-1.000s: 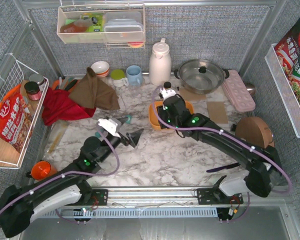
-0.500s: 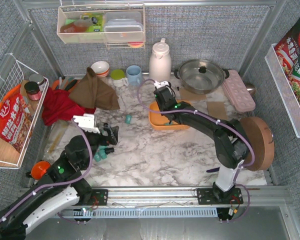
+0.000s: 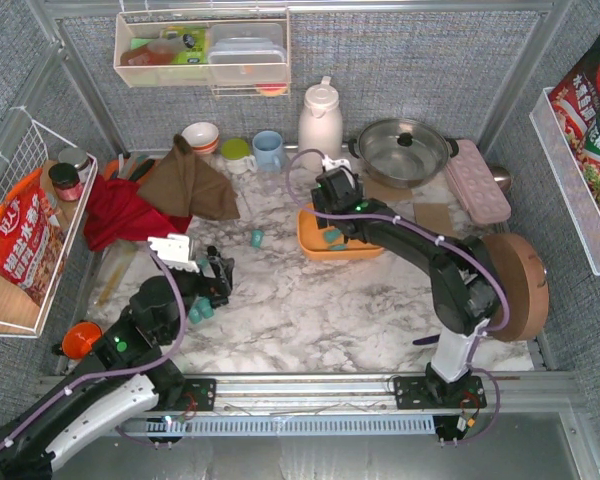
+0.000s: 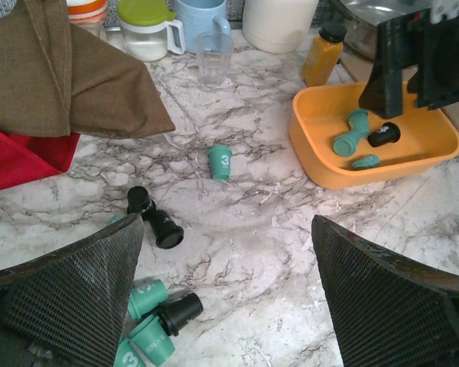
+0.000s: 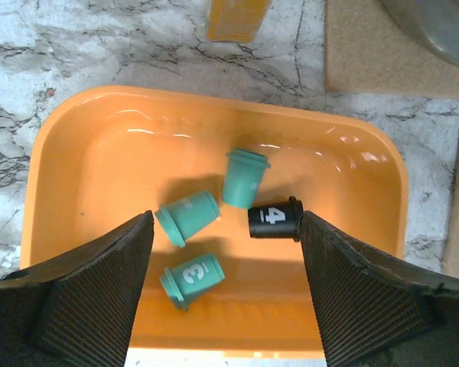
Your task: Mix the coffee capsules in the storage basket
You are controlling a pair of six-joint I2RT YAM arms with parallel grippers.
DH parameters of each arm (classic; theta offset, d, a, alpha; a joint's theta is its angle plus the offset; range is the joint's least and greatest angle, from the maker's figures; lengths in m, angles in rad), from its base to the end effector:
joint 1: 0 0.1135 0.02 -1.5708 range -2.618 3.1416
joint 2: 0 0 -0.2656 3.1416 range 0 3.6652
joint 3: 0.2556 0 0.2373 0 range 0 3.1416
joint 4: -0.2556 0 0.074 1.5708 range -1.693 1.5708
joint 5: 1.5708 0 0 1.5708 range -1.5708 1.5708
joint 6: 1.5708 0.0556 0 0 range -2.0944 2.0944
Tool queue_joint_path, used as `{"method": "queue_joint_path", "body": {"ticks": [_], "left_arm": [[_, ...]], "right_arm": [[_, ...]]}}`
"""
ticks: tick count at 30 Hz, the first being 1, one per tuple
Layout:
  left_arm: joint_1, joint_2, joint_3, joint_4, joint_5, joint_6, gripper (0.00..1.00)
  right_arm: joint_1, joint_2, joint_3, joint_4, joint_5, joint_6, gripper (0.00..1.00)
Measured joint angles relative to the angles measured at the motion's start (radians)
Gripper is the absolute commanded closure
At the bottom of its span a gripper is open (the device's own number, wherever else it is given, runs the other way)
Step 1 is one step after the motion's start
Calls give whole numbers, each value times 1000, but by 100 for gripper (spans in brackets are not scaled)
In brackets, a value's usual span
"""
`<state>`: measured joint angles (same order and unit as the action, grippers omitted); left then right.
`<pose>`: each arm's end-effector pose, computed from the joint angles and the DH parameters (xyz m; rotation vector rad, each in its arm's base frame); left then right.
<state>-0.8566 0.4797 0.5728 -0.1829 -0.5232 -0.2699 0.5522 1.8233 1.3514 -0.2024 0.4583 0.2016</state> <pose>0.1055 -0.0793 0.3062 0.0888 1.6633 -0.4233 0.3661 0.1967 0.2424 -0.1377 2.1620 -0.0859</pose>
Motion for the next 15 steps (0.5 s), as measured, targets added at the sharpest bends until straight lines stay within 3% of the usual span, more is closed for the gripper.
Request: {"method": "queue_joint_path", "body": {"ticks": [7,15], "left_arm": [[0,55,35,-39,-35,-73,1],[0,162,8,-171,-206,-419,1]], "right_arm": [[-1,-187,-133,5,-4,24,18],[0,-471,-405,68,-45,45,18]]}}
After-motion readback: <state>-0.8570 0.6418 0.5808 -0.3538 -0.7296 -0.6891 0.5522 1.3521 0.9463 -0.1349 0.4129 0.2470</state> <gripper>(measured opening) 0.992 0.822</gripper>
